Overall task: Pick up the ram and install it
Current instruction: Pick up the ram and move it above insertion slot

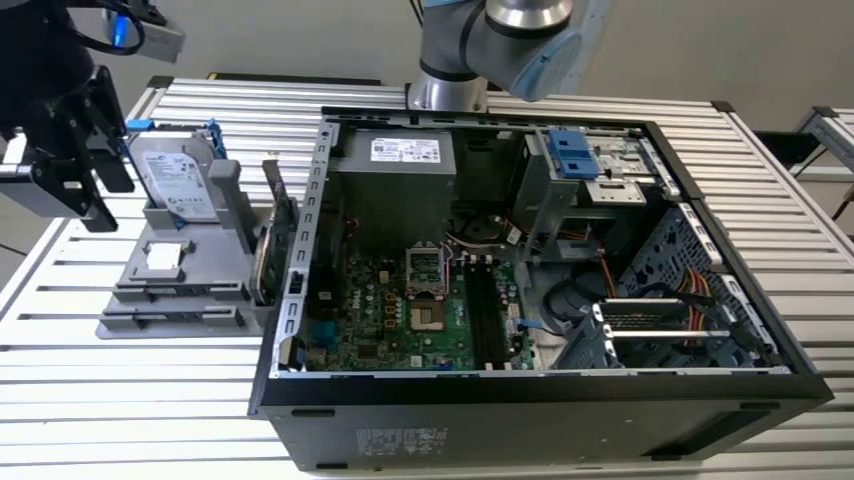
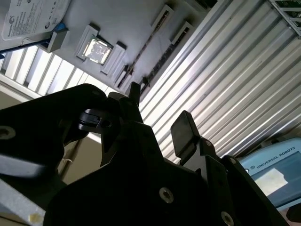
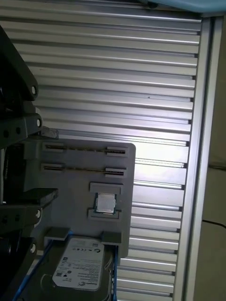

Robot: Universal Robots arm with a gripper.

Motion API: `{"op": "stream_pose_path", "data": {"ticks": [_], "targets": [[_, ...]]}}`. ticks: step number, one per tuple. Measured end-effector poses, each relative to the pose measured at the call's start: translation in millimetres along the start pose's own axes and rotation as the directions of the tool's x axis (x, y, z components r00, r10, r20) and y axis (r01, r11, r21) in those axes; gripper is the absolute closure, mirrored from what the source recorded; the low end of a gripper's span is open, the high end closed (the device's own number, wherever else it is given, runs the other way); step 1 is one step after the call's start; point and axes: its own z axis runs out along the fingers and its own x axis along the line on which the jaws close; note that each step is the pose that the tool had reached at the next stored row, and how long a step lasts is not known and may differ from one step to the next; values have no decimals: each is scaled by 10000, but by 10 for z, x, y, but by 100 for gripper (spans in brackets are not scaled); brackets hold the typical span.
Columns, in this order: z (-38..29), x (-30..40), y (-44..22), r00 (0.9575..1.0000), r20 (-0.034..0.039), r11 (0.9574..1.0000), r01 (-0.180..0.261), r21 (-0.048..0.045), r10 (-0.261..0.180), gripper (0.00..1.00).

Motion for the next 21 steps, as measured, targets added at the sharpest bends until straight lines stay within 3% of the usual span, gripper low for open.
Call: {"op": "stream_pose_path", "data": {"ticks": [21], "targets": [[136, -32, -7, 10000, -77, 10000, -12, -6, 12, 0]]}}
